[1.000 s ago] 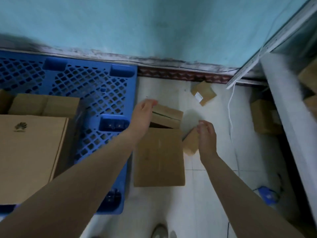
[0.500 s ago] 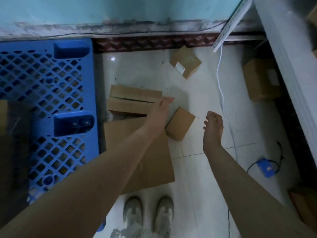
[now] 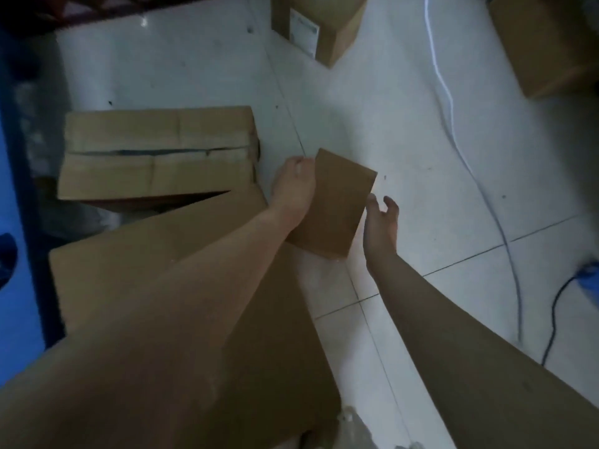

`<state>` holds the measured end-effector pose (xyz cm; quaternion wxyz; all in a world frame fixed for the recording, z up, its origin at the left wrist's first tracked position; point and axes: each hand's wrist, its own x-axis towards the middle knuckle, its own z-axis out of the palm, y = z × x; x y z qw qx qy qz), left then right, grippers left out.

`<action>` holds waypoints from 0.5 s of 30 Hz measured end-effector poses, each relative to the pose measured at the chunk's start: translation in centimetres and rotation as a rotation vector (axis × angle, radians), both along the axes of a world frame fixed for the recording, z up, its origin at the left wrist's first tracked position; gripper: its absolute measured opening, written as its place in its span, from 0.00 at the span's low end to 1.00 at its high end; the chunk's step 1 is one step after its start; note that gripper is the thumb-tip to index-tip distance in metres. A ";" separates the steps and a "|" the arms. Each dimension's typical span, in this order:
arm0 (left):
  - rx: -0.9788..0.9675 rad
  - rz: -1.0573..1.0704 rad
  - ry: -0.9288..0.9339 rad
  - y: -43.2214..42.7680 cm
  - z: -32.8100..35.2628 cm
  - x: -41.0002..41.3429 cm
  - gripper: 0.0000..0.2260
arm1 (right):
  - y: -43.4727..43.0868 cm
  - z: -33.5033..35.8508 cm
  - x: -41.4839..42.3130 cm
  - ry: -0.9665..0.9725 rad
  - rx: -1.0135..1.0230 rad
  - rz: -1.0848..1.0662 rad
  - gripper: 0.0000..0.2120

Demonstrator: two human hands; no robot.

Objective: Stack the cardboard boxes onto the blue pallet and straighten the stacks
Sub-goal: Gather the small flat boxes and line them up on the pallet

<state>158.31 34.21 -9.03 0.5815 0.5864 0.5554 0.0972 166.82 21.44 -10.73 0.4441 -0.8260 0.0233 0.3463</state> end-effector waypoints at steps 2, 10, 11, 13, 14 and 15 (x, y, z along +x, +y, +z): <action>-0.082 0.041 0.068 -0.8 -1.7 0.9 0.24 | 0.2 -1.5 -0.2 0.063 -0.018 0.019 0.30; -0.112 0.063 -0.027 -1.7 3.0 0.3 0.20 | 1.2 4.2 -0.5 0.020 0.074 0.084 0.28; -0.100 0.076 -0.045 -1.3 4.6 0.1 0.20 | 1.5 5.9 -0.3 0.004 0.085 0.093 0.28; -0.079 0.104 -0.067 -0.7 8.3 -0.4 0.20 | 2.4 9.5 -0.4 -0.019 0.110 0.119 0.27; -0.079 0.124 -0.084 -0.4 10.2 -0.9 0.20 | 2.8 11.5 -0.7 -0.028 0.119 0.135 0.27; -0.082 0.147 -0.108 -0.2 12.2 -1.3 0.21 | 3.2 13.6 -1.1 -0.033 0.124 0.148 0.27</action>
